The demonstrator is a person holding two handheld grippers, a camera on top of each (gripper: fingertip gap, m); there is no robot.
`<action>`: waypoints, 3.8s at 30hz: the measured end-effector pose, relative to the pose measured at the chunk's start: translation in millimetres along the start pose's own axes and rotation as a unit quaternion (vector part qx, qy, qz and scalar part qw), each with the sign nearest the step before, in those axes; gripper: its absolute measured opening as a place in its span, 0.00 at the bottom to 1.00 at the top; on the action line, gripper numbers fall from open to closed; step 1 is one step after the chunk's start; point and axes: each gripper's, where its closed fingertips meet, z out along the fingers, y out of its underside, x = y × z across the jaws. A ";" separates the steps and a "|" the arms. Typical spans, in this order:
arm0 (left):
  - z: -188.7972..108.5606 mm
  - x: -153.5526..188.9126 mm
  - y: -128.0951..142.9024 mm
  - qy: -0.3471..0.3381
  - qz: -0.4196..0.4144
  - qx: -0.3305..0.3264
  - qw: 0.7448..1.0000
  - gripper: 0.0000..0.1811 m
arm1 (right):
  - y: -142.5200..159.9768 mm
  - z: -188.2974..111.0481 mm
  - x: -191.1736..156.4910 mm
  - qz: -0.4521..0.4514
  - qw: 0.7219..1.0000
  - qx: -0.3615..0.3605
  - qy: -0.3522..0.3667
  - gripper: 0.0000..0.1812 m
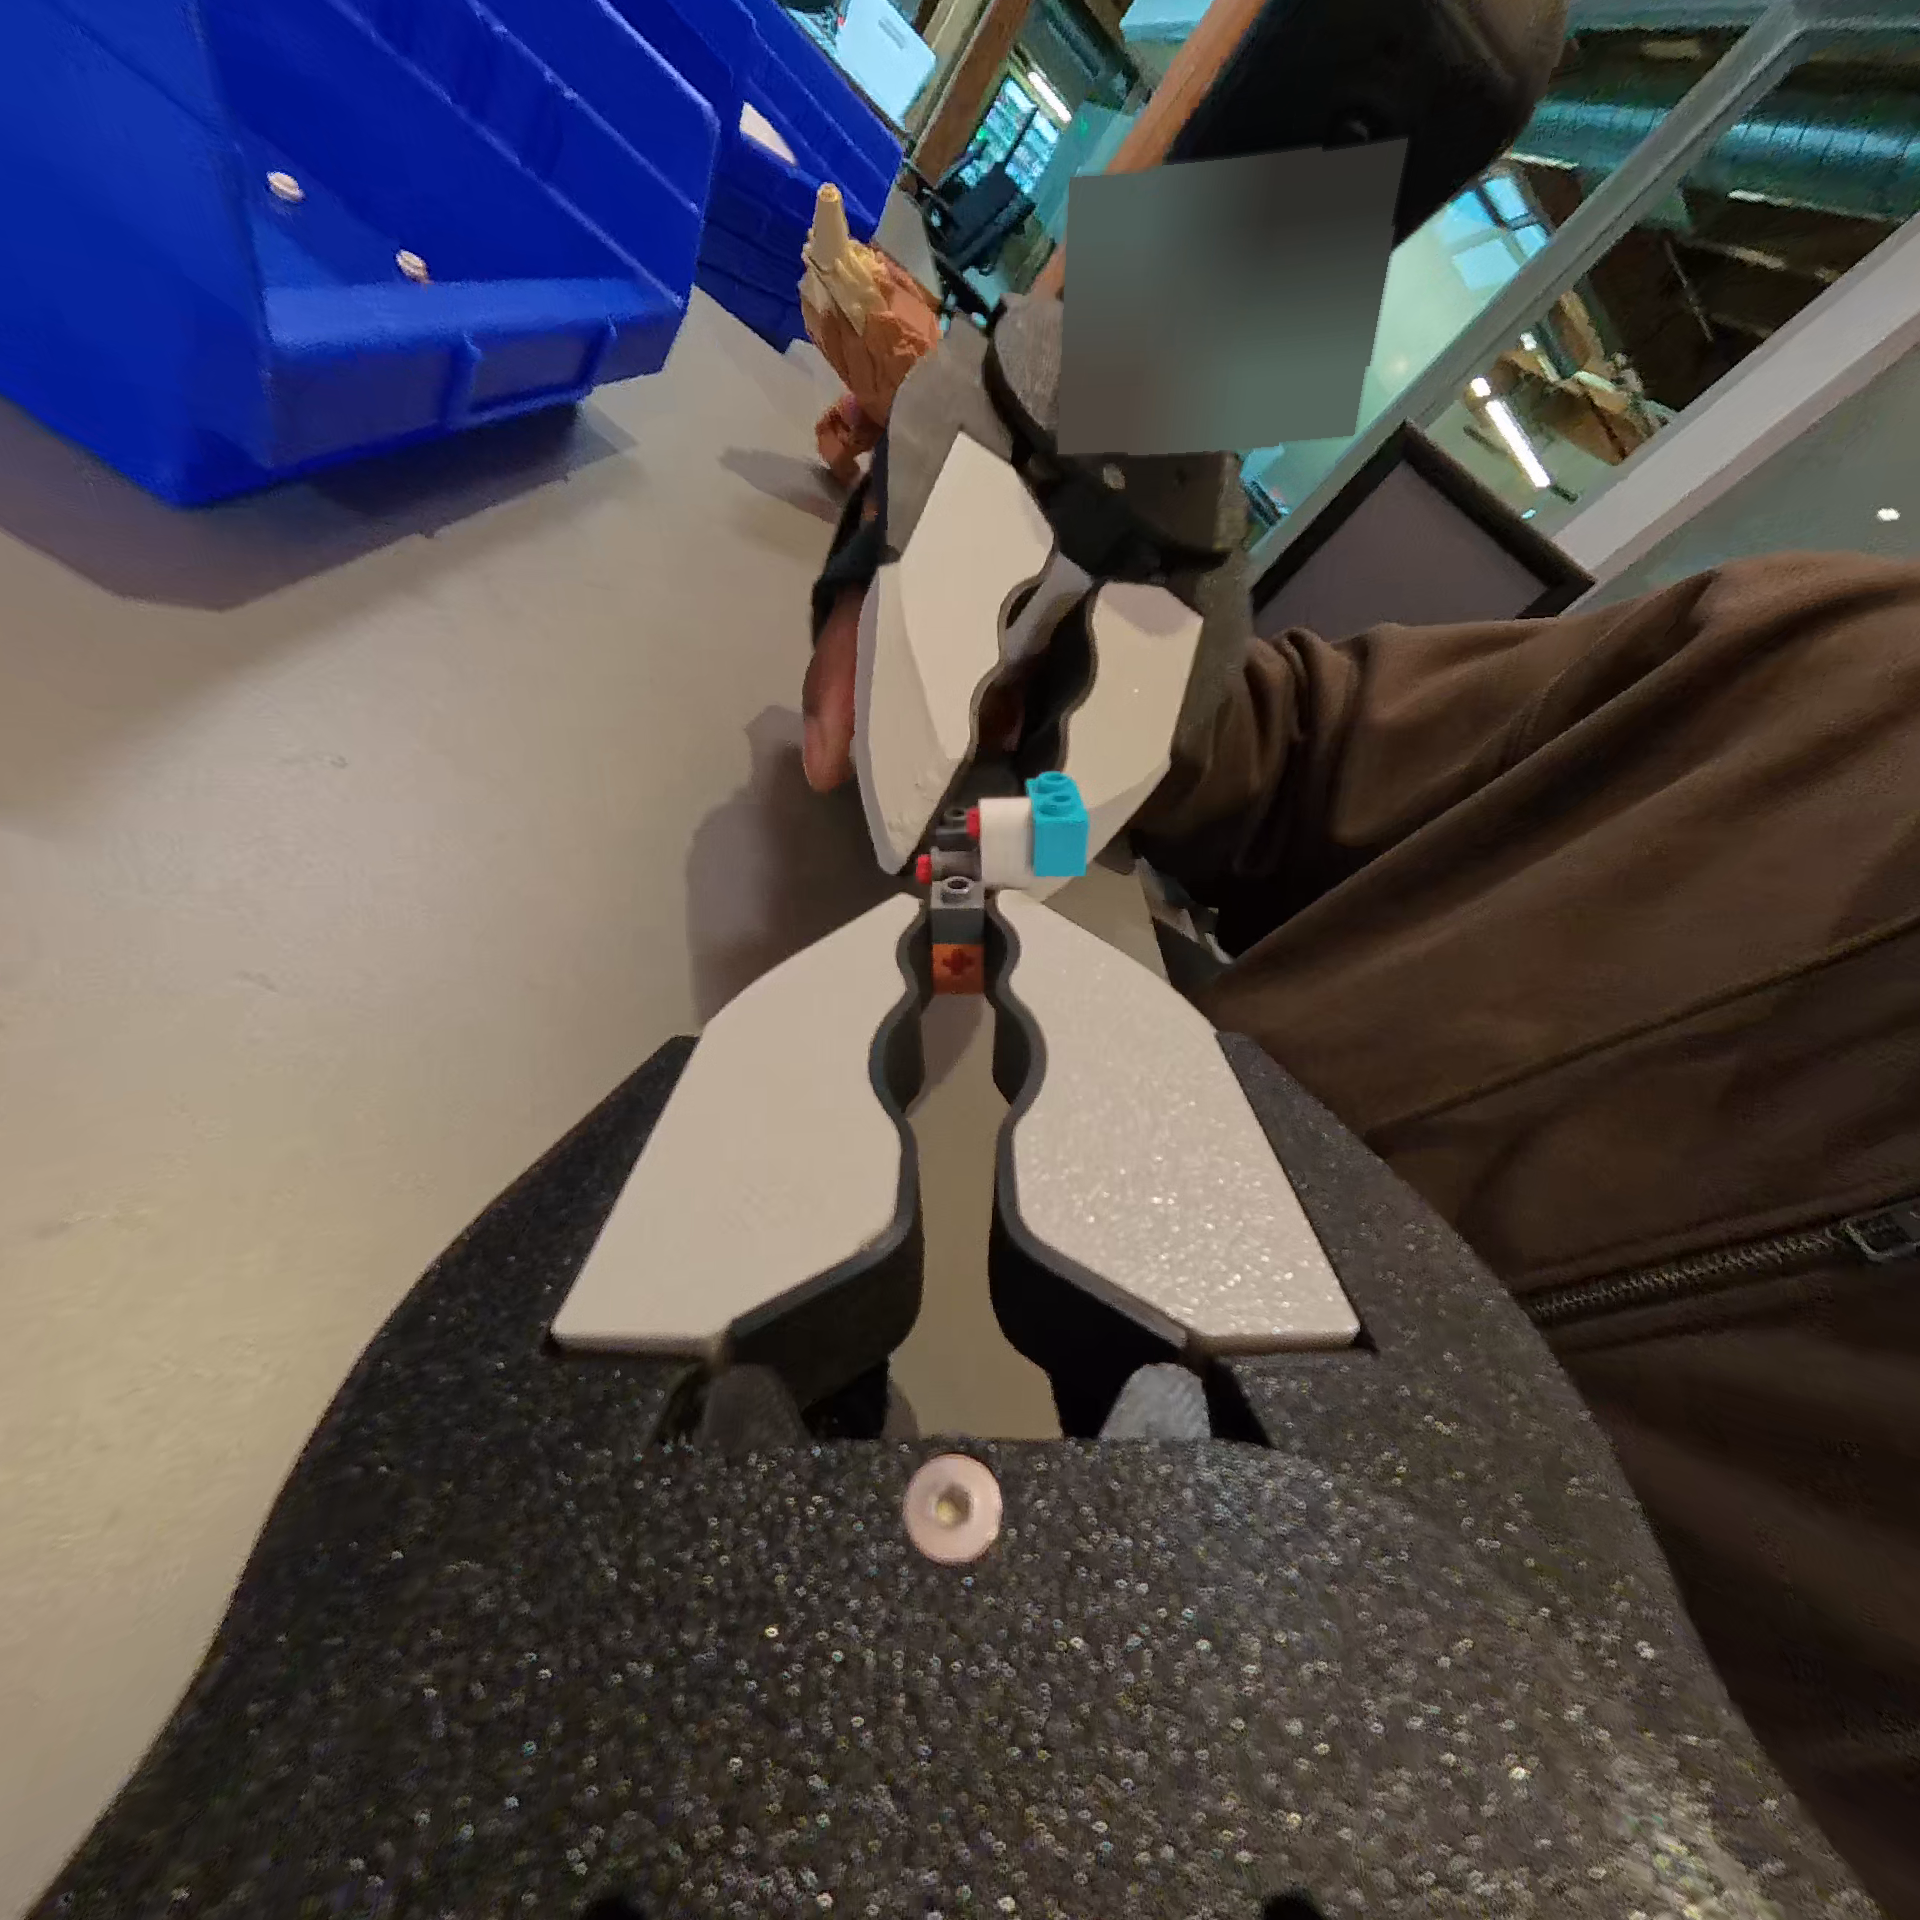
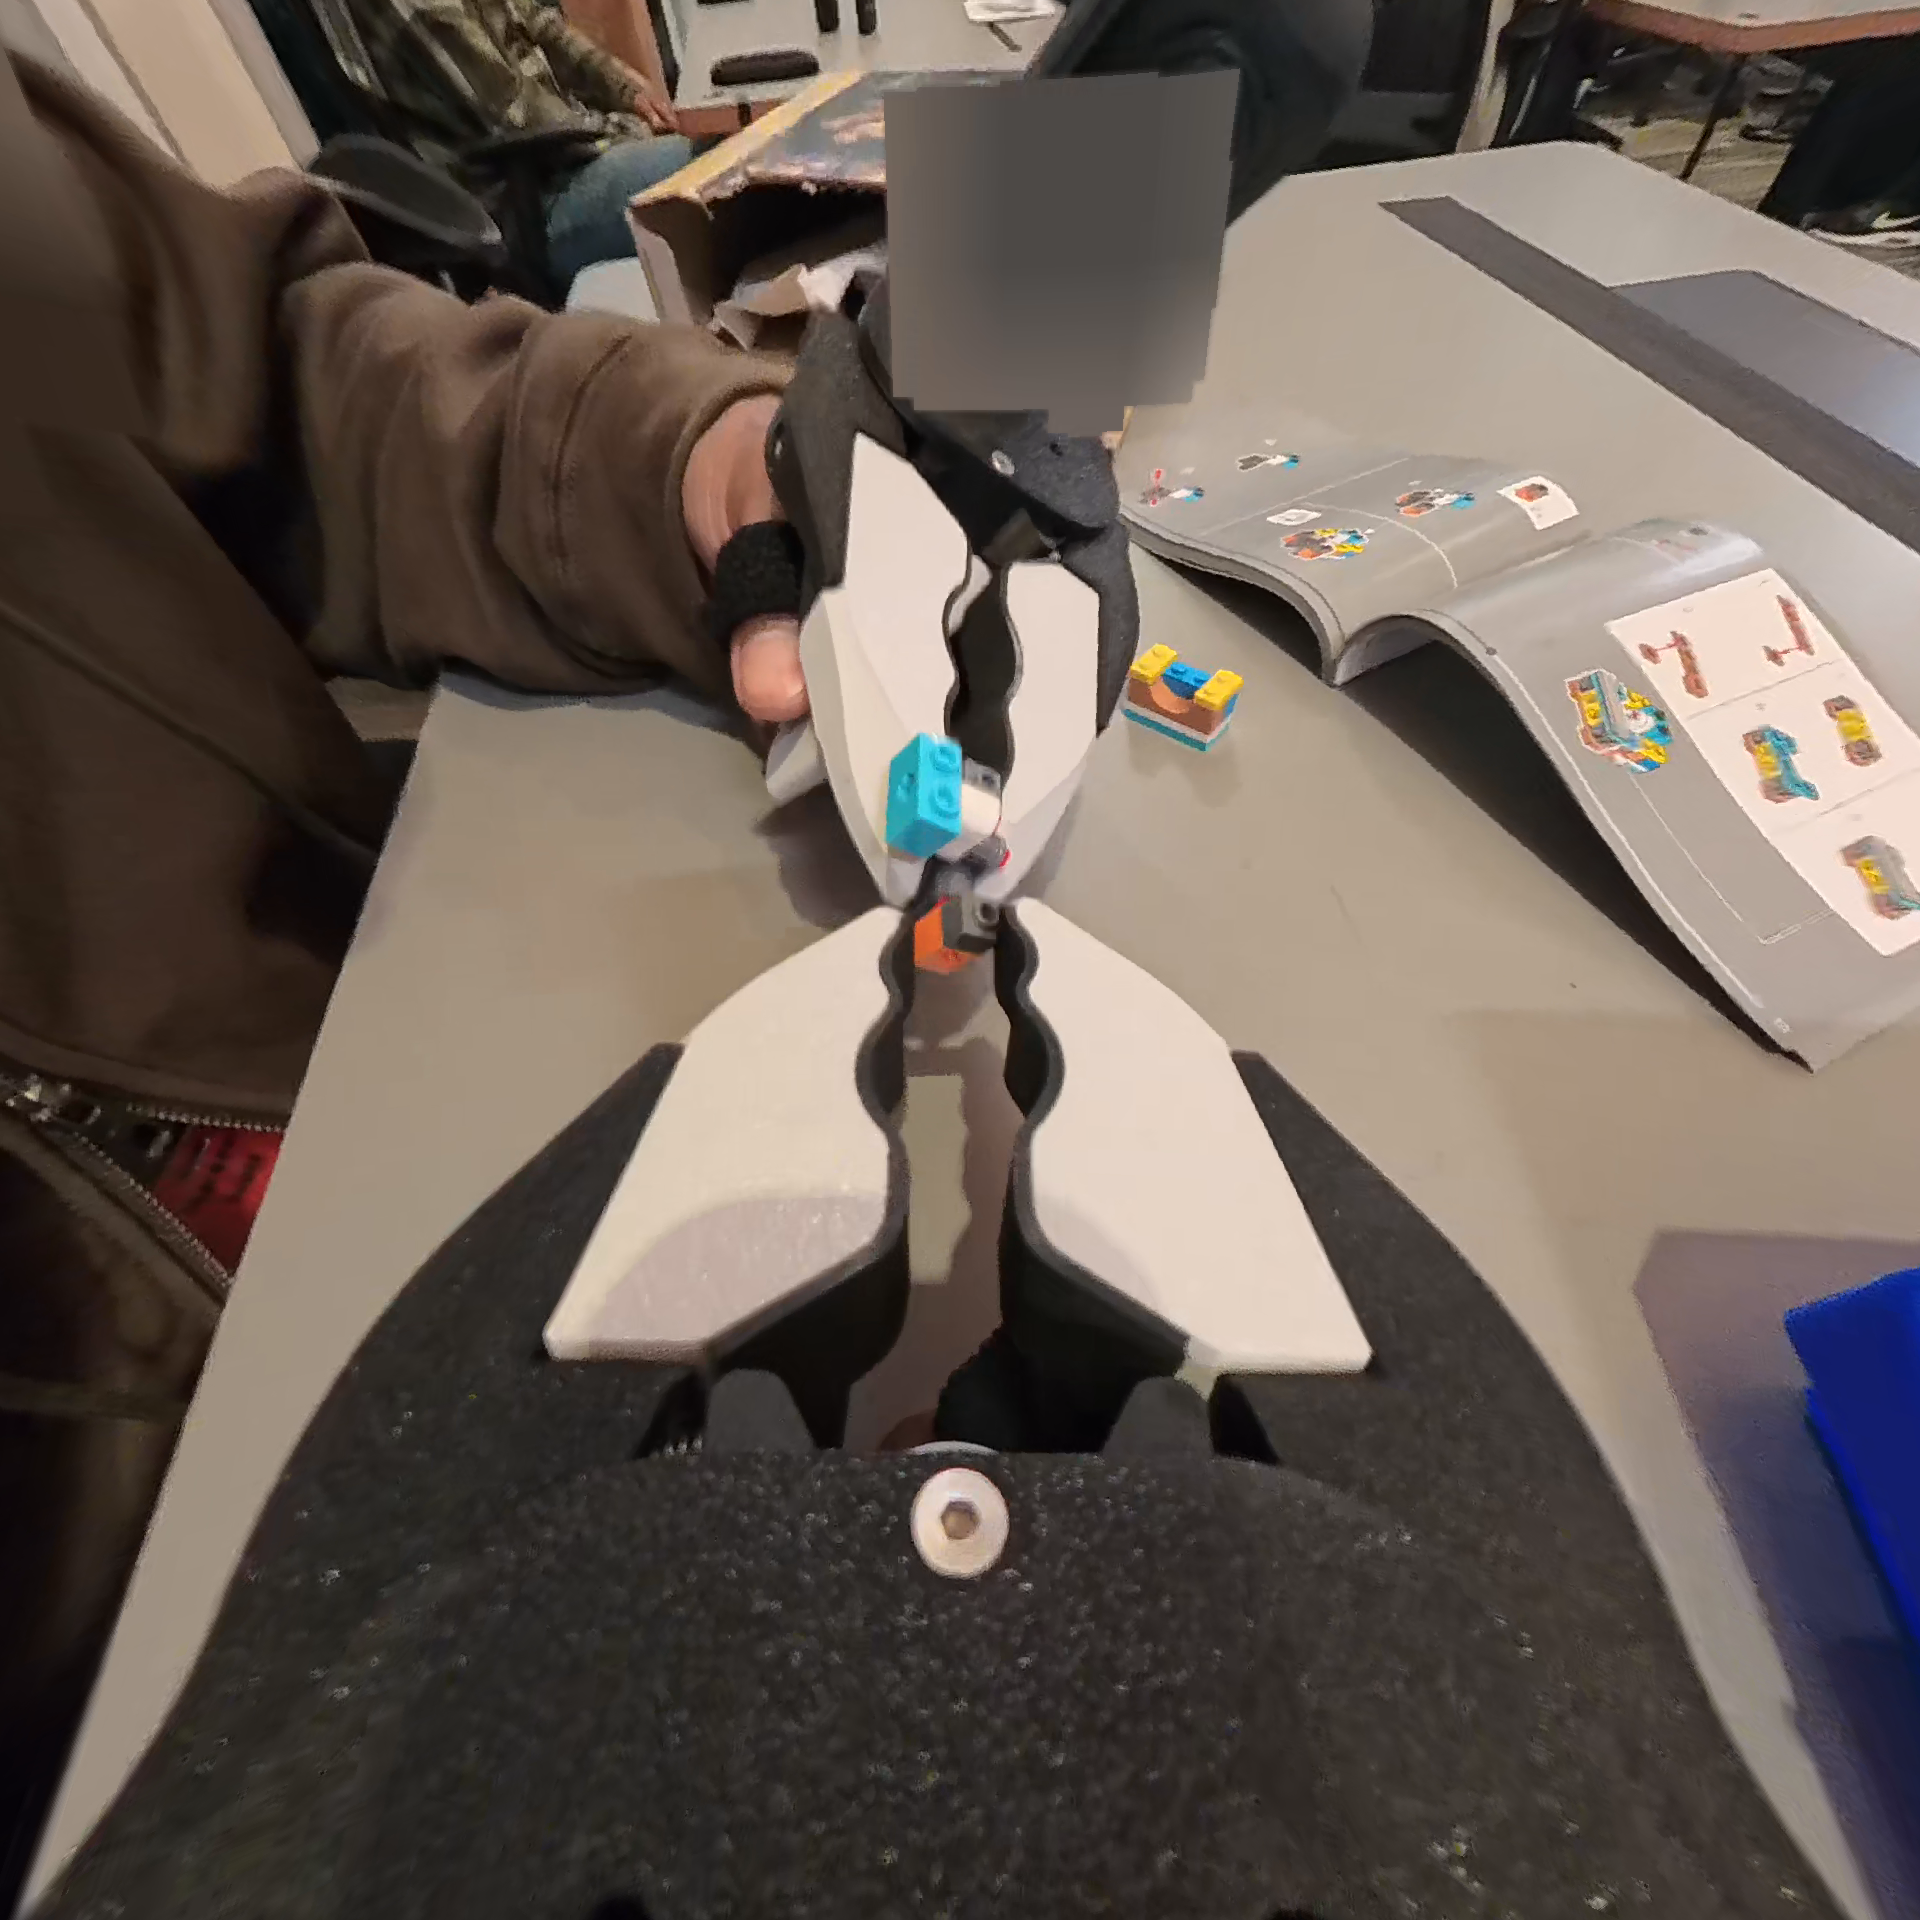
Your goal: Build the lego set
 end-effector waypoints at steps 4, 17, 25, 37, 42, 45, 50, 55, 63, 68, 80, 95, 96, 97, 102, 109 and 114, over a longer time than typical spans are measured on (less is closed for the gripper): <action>-3.5 -3.8 -7.1 -0.009 -0.002 0.021 1.000 0.04 | -3.0 0.9 6.1 0.009 0.999 0.008 0.029 0.08; -13.4 4.2 -25.1 0.035 -0.009 0.081 0.996 0.04 | -19.7 -11.7 5.1 0.082 0.993 0.077 -0.023 0.10; -10.2 8.7 -24.0 0.038 0.014 0.075 0.996 0.04 | -21.9 -11.0 1.4 0.129 0.986 0.091 -0.059 0.05; -6.5 8.0 -16.1 0.041 0.000 0.054 0.998 0.05 | -14.8 -9.3 -2.5 0.155 0.981 0.073 -0.096 0.04; -4.1 8.4 -10.2 0.043 -0.009 0.033 0.998 0.05 | -9.9 -8.3 -6.3 0.158 0.979 0.052 -0.116 0.04; -1.3 9.8 -5.1 0.046 -0.009 0.015 0.999 0.05 | -6.4 -7.3 -10.2 0.162 0.977 0.039 -0.133 0.04; -1.1 9.6 -5.5 0.045 -0.010 0.017 0.999 0.04 | -6.3 -7.6 -10.0 0.168 0.975 0.043 -0.139 0.04; -5.4 10.3 -13.1 0.057 -0.021 0.043 0.997 0.04 | -13.9 -9.4 -5.7 0.162 0.976 0.077 -0.125 0.05; -14.0 18.6 -26.3 0.112 -0.049 0.090 0.988 0.04 | -23.3 -18.8 -2.4 0.158 0.973 0.115 -0.120 0.08; -13.5 20.6 -27.0 0.121 -0.051 0.091 0.987 0.04 | -26.7 -19.2 -3.6 0.156 0.972 0.126 -0.122 0.06; -4.0 -5.7 -12.7 -0.018 0.033 0.029 0.999 0.04 | -19.0 -17.5 8.5 0.133 0.983 0.107 -0.072 0.07; -5.1 -59.3 27.4 -0.248 0.114 -0.141 0.952 0.07 | 18.6 1.1 38.5 0.105 0.993 -0.010 0.054 0.11; -5.4 -59.4 27.7 -0.247 0.111 -0.142 0.952 0.07 | 22.1 1.3 40.8 0.102 0.992 -0.023 0.064 0.11; -5.9 -59.7 27.3 -0.248 0.109 -0.140 0.953 0.08 | 25.4 1.8 42.1 0.102 0.992 -0.036 0.070 0.11; -7.9 -55.6 22.3 -0.228 0.100 -0.119 0.961 0.13 | 44.4 -1.1 48.8 0.076 0.981 -0.137 0.116 0.12; -16.9 -47.1 2.7 -0.201 0.089 -0.061 0.974 0.15 | 78.0 -48.4 59.0 -0.019 0.891 -0.423 0.165 0.12; -23.2 -44.2 -9.3 -0.204 0.098 -0.034 0.973 0.15 | 53.9 -108.2 66.1 -0.183 0.717 -0.646 0.187 0.12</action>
